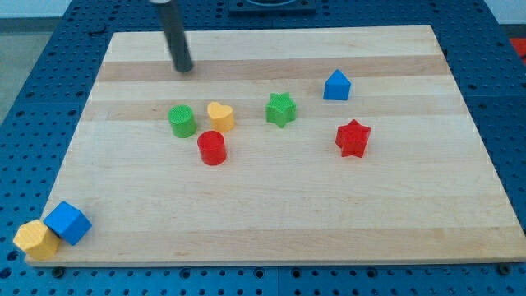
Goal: Move the yellow heart towards the blue cube
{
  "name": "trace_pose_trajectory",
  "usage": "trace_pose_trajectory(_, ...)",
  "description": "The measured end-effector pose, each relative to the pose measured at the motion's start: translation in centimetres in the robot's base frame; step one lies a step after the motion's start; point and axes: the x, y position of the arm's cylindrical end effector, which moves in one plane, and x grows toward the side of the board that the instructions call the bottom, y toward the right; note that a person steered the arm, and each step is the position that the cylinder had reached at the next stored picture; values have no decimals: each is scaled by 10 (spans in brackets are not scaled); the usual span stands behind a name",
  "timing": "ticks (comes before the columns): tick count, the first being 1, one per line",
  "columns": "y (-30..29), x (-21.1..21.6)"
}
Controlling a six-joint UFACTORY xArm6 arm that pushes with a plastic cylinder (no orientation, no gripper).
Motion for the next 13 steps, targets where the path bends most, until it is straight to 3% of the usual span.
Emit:
trace_pose_trajectory(2, 129, -31)
trace_pose_trajectory(4, 249, -31)
trace_pose_trajectory(5, 263, -23)
trace_pose_trajectory(9, 252, -4)
trace_pose_trajectory(13, 145, 62)
